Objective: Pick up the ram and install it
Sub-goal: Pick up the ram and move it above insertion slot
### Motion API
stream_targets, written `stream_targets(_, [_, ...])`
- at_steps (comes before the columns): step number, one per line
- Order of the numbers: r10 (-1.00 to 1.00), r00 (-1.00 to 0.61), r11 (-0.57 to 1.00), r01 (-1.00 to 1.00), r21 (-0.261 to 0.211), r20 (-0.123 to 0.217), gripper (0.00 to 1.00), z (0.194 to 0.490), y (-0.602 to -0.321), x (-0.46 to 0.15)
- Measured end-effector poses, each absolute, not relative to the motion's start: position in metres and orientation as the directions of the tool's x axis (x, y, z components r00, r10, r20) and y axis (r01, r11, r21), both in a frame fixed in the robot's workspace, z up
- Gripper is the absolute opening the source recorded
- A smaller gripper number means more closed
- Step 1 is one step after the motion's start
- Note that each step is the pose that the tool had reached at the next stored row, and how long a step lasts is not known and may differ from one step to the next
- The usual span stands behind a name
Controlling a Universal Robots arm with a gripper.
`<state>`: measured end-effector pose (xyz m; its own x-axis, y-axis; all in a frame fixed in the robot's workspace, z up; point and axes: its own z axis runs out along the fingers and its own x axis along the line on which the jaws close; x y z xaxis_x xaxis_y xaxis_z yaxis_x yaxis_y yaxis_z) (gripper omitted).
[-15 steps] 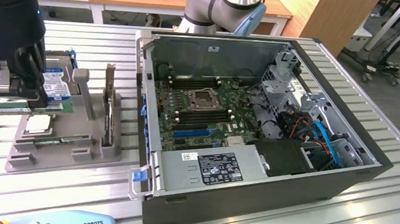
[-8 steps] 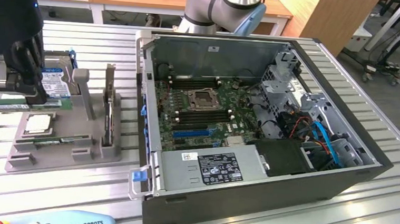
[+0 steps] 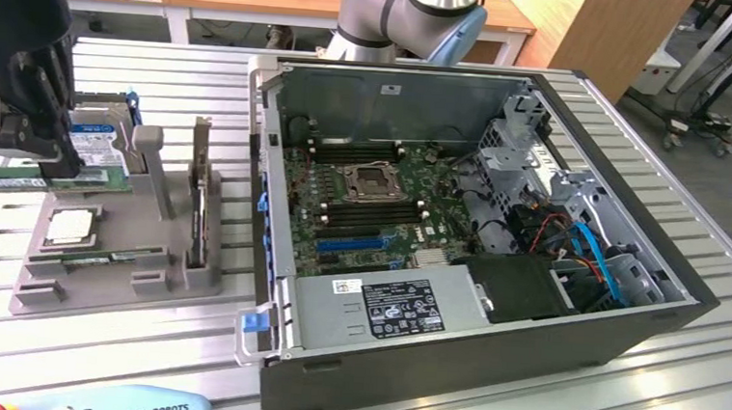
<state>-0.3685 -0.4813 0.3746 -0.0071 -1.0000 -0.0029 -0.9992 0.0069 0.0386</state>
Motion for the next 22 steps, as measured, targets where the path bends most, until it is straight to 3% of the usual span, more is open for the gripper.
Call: stream_targets(22, [-1.0, -0.007, 0.007, -0.999, 0.038, -0.003, 0.11, 0.409, -0.481, -0.369])
